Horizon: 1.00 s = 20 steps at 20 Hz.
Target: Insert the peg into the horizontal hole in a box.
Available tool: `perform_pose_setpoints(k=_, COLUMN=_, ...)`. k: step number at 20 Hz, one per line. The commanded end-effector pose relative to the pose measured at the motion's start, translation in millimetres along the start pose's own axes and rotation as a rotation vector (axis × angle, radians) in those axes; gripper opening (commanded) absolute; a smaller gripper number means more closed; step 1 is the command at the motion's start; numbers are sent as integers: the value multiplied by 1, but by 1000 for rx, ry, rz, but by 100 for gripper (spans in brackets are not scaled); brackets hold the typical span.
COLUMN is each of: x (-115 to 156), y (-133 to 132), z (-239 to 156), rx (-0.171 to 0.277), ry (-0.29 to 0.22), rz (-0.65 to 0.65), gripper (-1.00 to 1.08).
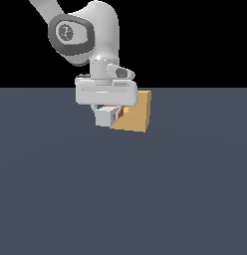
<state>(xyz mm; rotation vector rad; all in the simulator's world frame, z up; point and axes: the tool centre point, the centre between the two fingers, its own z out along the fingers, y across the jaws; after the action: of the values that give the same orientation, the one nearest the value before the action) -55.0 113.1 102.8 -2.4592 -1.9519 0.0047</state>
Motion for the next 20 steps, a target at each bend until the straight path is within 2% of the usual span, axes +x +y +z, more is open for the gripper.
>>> perform_pose_setpoints(k=1, x=6, y=2, z=-4, rx=-3, ry=2, rz=29, gripper=-100)
perform_pose_setpoints(k=20, x=15, y=7, z=-10, rx=-6, ry=4, rz=71, gripper=-100)
